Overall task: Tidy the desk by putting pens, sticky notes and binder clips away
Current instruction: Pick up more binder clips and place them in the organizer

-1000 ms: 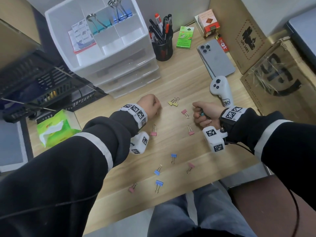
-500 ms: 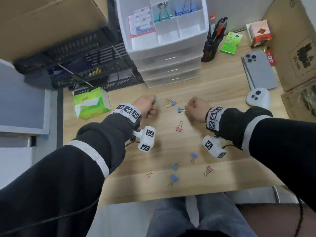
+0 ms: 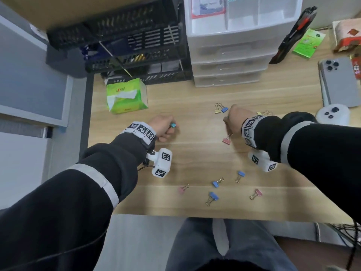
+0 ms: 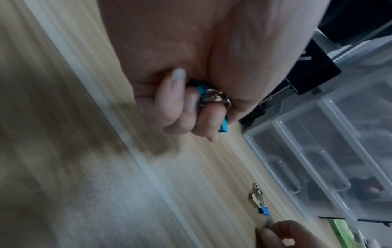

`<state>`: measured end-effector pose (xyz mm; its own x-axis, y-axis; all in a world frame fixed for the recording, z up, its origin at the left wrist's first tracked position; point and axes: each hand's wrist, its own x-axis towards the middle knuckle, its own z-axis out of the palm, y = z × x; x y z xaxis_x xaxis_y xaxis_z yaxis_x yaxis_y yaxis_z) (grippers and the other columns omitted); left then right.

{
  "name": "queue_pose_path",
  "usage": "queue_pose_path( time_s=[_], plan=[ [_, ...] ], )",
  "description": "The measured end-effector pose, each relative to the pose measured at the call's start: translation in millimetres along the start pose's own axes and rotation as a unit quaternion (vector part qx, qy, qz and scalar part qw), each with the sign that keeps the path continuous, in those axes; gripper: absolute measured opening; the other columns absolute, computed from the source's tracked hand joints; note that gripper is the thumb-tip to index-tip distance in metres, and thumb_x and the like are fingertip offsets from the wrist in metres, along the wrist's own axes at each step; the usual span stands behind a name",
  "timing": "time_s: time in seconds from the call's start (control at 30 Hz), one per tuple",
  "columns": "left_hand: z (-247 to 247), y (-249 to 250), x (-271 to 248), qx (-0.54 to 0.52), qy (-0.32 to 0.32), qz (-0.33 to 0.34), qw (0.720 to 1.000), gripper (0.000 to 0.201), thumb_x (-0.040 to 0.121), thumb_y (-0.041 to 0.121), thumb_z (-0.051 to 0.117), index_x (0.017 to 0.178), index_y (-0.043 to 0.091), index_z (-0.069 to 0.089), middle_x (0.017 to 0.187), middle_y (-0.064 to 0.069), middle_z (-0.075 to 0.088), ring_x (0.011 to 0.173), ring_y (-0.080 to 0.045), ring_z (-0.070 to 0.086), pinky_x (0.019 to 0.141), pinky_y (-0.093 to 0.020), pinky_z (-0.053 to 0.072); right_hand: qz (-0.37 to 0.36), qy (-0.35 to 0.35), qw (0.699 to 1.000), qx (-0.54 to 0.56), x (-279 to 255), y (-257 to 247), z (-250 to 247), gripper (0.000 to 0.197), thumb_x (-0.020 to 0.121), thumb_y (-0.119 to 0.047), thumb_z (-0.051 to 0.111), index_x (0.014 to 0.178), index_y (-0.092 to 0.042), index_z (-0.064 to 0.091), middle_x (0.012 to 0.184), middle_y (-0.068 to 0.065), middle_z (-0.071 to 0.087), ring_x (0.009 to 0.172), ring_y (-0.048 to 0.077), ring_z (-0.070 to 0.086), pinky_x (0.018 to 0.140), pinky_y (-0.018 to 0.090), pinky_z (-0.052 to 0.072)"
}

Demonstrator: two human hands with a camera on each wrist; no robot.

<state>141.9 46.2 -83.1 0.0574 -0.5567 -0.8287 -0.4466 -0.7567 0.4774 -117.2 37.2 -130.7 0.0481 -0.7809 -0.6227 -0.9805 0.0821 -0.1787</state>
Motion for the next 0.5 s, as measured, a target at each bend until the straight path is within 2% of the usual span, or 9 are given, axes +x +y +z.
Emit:
queue_pose_path(
  time_s=[0.07, 0.13, 0.17, 0.23, 0.27, 0.3, 0.37, 0.43, 0.5],
  plan=[
    [4, 6, -3, -0.004, 0.004, -0.004, 1.0, 0.025, 0.095, 0.016, 0.04, 0.078, 0.01, 0.057, 0.051, 0.001, 0.036, 0.043, -0.013, 0.022, 0.038, -0.015, 0.016, 0.001, -0.003, 0.994, 0.107, -3, 1, -2, 0.026, 0.1, -0.029, 0.048, 0.091, -0.005, 0.05, 0.074, 0.008, 0.058, 0.073, 0.029, 0.061, 0.064, 0.031, 0.048],
    [8, 17, -6, -0.006, 0.012, -0.006, 1.0, 0.024, 0.095, 0.018, 0.041, 0.075, 0.012, 0.054, 0.056, 0.0, 0.038, 0.046, -0.014, 0.024, 0.04, -0.017, 0.016, -0.003, -0.029, 0.962, 0.272, -13, -1, -6, 0.038, 0.101, -0.031, 0.044, 0.07, -0.01, 0.05, 0.061, 0.005, 0.052, 0.055, 0.023, 0.056, 0.049, 0.024, 0.041],
    [12, 24, -8, -0.006, 0.013, -0.002, 1.0, 0.024, 0.095, 0.019, 0.041, 0.075, 0.013, 0.052, 0.057, -0.001, 0.039, 0.046, -0.014, 0.025, 0.04, -0.017, 0.017, 0.011, -0.064, 0.921, 0.385, -17, -2, -7, 0.04, 0.101, -0.03, 0.043, 0.066, -0.011, 0.048, 0.059, 0.005, 0.049, 0.043, 0.018, 0.05, 0.04, 0.02, 0.037],
    [22, 41, -11, 0.002, 0.01, 0.013, 1.0, 0.021, 0.093, 0.019, 0.042, 0.074, 0.014, 0.049, 0.057, -0.001, 0.039, 0.044, -0.015, 0.026, 0.04, -0.015, 0.019, 0.069, -0.153, 0.779, 0.604, -30, -4, -12, 0.034, 0.099, -0.028, 0.041, 0.07, -0.011, 0.043, 0.063, 0.007, 0.041, 0.039, 0.015, 0.032, 0.033, 0.018, 0.03],
    [31, 51, -14, 0.016, 0.007, 0.025, 1.0, 0.019, 0.092, 0.017, 0.042, 0.074, 0.015, 0.048, 0.057, -0.001, 0.039, 0.044, -0.015, 0.027, 0.041, -0.015, 0.021, 0.089, -0.184, 0.722, 0.661, -35, -3, -16, 0.031, 0.098, -0.028, 0.039, 0.072, -0.01, 0.041, 0.066, 0.009, 0.039, 0.042, 0.014, 0.025, 0.035, 0.019, 0.032],
    [39, 59, -16, 0.034, 0.001, 0.041, 0.999, 0.017, 0.09, 0.016, 0.042, 0.074, 0.015, 0.047, 0.058, -0.002, 0.038, 0.045, -0.016, 0.027, 0.042, -0.017, 0.023, 0.097, -0.206, 0.694, 0.683, -39, -2, -18, 0.029, 0.096, -0.028, 0.038, 0.073, -0.011, 0.041, 0.067, 0.01, 0.042, 0.042, 0.013, 0.022, 0.042, 0.021, 0.036],
    [58, 75, -22, 0.081, -0.019, 0.093, 0.992, 0.013, 0.088, 0.017, 0.043, 0.075, 0.015, 0.047, 0.062, -0.005, 0.04, 0.046, -0.018, 0.031, 0.047, -0.022, 0.027, 0.098, -0.227, 0.667, 0.703, -44, 0, -21, 0.021, 0.092, -0.023, 0.036, 0.073, -0.014, 0.043, 0.065, 0.01, 0.053, 0.032, 0.011, 0.022, 0.059, 0.027, 0.036],
    [77, 92, -30, 0.145, -0.03, 0.16, 0.976, 0.016, 0.092, 0.019, 0.043, 0.08, 0.013, 0.053, 0.063, -0.004, 0.045, 0.049, -0.02, 0.038, 0.05, -0.026, 0.031, 0.094, -0.233, 0.643, 0.724, -50, 3, -25, 0.012, 0.085, -0.018, 0.037, 0.074, -0.016, 0.044, 0.065, 0.009, 0.058, 0.029, 0.011, 0.024, 0.064, 0.029, 0.036],
    [92, 108, -41, 0.203, -0.029, 0.215, 0.955, 0.02, 0.098, 0.019, 0.041, 0.089, 0.011, 0.056, 0.065, 0.0, 0.049, 0.055, -0.015, 0.043, 0.051, -0.027, 0.034, 0.083, -0.234, 0.621, 0.744, -56, 5, -30, 0.006, 0.076, -0.016, 0.041, 0.076, -0.014, 0.046, 0.064, 0.009, 0.056, 0.029, 0.011, 0.027, 0.063, 0.028, 0.03]
  ],
)
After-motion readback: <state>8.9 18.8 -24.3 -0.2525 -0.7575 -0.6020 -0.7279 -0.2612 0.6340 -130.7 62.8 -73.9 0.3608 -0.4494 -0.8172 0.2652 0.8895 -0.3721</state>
